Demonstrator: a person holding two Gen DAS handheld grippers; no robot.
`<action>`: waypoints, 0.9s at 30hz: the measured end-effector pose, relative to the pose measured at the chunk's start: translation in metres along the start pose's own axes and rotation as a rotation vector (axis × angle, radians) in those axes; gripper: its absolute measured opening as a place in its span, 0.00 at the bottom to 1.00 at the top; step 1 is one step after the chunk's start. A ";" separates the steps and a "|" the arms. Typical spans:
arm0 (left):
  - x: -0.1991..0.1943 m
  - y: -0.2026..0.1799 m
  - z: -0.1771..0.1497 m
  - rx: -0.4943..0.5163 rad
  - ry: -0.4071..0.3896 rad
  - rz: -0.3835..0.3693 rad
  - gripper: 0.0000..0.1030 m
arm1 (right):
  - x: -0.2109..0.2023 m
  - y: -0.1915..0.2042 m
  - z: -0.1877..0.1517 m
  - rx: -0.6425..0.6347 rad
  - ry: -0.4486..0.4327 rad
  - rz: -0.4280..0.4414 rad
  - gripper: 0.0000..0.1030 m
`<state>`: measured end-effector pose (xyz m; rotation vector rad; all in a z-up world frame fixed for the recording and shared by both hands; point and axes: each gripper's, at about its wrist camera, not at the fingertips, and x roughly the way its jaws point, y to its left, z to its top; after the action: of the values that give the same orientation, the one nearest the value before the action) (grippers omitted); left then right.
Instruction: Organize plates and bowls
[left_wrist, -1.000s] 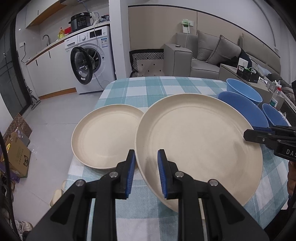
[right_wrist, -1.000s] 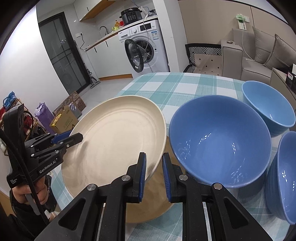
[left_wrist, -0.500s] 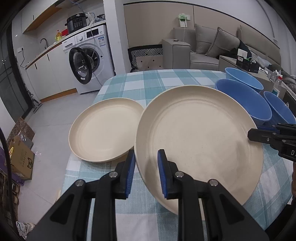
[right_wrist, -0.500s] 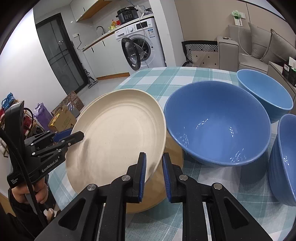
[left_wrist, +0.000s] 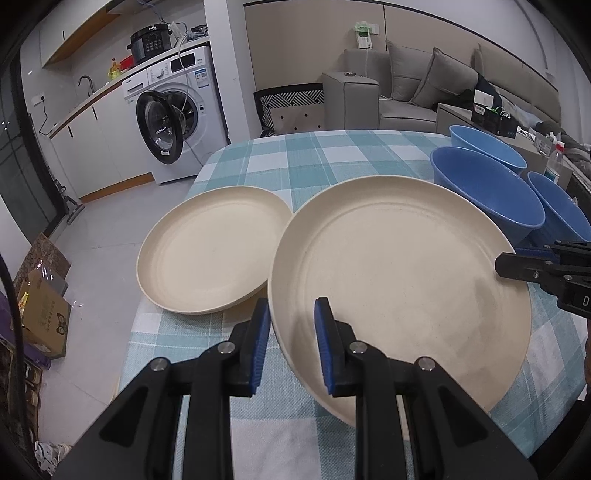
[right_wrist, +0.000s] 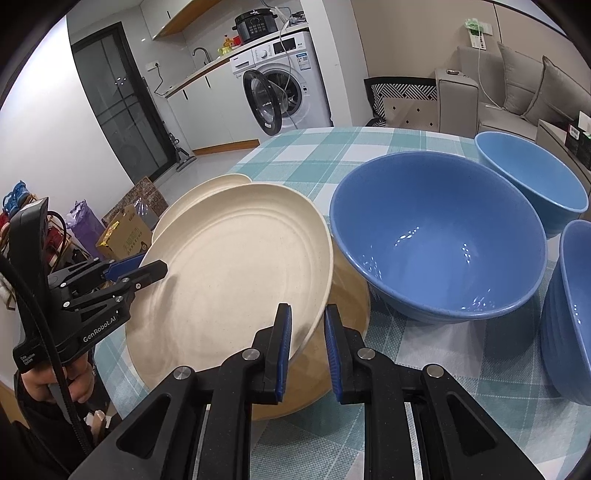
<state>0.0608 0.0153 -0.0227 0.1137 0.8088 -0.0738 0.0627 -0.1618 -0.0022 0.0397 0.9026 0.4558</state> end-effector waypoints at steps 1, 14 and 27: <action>0.001 -0.001 0.000 0.002 0.004 -0.001 0.21 | 0.001 -0.001 0.000 0.002 0.002 -0.001 0.18; 0.012 -0.010 -0.004 0.027 0.029 0.003 0.21 | 0.015 -0.003 -0.003 0.008 0.033 -0.046 0.18; 0.020 -0.018 -0.009 0.058 0.048 0.030 0.21 | 0.024 0.005 -0.006 -0.019 0.048 -0.099 0.19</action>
<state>0.0661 -0.0015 -0.0441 0.1827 0.8532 -0.0668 0.0691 -0.1484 -0.0225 -0.0332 0.9431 0.3744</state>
